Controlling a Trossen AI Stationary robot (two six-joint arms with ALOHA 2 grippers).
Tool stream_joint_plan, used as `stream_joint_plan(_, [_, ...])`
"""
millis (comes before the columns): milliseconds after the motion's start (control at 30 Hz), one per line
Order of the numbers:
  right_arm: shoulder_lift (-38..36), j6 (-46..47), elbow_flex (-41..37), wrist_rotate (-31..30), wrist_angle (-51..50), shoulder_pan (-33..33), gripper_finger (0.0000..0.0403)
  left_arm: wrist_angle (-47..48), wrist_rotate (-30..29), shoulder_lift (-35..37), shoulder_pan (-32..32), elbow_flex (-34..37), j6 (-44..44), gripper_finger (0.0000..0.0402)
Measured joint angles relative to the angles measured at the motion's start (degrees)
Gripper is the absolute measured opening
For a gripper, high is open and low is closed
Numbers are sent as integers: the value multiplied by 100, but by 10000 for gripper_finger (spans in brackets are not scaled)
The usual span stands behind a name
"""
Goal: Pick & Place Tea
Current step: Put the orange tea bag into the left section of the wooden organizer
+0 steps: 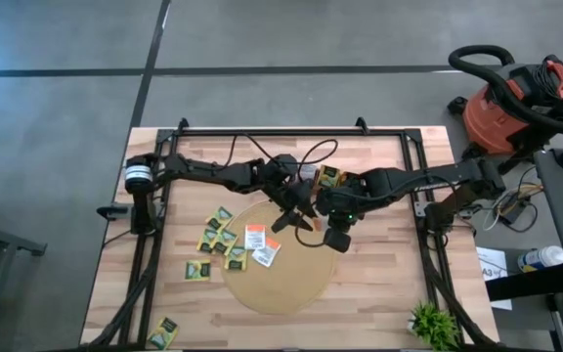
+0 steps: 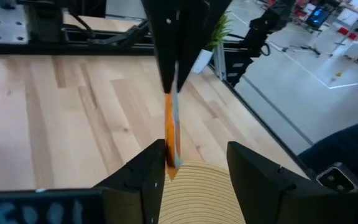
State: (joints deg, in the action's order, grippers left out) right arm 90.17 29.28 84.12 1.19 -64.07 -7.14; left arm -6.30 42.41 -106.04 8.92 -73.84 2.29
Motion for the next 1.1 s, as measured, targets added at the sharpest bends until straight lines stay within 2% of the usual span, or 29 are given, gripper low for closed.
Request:
stream_joint_plan(133, [0, 2, 0, 20, 19, -9, 8, -33, -204, 0, -4, 0, 21, 162])
stream_joint_plan(400, [0, 2, -1, 63, 60, -6, 8, -216, -159, 0, -38, -26, 38, 136])
stream_joint_plan(567, [2, 2, -2, 81, 205, -6, 8, -224, -158, 0, -127, -48, 320, 84])
stream_joint_plan(767, [6, 28, -2, 81, 208, -6, 8, -226, -487, 0, -149, -48, 353, 11])
stream_joint_plan(967, [-33, 661, -4, -7, 197, -6, 9, -209, -497, 2, -148, -48, 345, 2])
stream_joint_plan(1100, [-140, 939, -4, -124, 178, -9, 25, -153, -496, 11, -148, -1, 342, 1])
